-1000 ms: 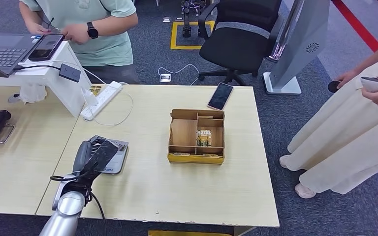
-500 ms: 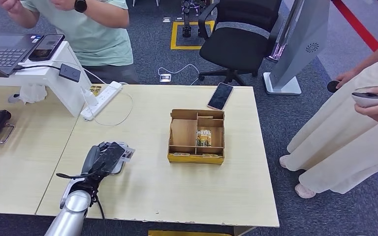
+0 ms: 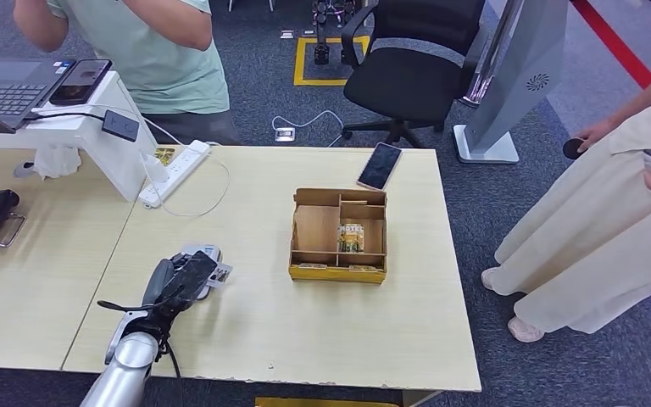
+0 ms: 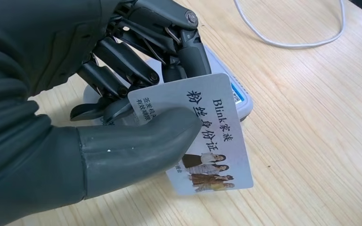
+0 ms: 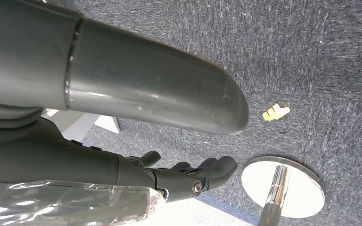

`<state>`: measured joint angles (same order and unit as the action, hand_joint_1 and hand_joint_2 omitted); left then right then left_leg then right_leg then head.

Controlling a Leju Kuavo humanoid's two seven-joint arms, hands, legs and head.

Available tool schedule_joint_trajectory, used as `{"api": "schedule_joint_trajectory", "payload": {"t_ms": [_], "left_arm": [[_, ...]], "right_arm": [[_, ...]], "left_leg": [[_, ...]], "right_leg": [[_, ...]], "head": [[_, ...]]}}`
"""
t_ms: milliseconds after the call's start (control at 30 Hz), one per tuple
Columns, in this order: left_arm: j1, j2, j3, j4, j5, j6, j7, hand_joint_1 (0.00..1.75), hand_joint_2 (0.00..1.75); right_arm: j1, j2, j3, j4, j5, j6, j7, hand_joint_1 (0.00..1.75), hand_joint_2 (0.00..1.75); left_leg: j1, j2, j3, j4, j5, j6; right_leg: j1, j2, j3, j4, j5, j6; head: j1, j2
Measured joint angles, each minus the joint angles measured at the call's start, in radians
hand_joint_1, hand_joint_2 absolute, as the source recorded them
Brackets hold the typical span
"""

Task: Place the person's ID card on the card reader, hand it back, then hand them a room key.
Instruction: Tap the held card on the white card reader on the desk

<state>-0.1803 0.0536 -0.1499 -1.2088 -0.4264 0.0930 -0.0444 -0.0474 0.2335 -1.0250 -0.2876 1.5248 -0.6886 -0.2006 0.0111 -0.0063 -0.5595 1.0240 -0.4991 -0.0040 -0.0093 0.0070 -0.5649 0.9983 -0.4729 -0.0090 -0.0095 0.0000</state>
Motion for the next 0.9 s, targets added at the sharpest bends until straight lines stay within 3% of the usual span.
{"api": "schedule_joint_trajectory", "payload": {"t_ms": [333, 900], "left_arm": [[0.001, -0.004, 0.024, 0.015, 0.031, 0.07, -0.024, 1.75, 1.75], [0.056, -0.007, 0.076, -0.167, 0.139, 0.032, -0.087, 1.75, 1.75]], "right_arm": [[0.002, 0.0, 0.0, -0.001, -0.004, 0.0, 0.002, 0.0, 0.0], [0.004, 0.0, 0.0, -0.01, -0.017, 0.0, -0.001, 0.0, 0.0]], "left_leg": [[0.0, 0.0, 0.0, 0.0, 0.0, 0.0], [0.0, 0.0, 0.0, 0.0, 0.0, 0.0]], "right_leg": [[0.0, 0.0, 0.0, 0.0, 0.0, 0.0], [0.0, 0.0, 0.0, 0.0, 0.0, 0.0]], "head": [[0.0, 0.0], [0.0, 0.0]]}}
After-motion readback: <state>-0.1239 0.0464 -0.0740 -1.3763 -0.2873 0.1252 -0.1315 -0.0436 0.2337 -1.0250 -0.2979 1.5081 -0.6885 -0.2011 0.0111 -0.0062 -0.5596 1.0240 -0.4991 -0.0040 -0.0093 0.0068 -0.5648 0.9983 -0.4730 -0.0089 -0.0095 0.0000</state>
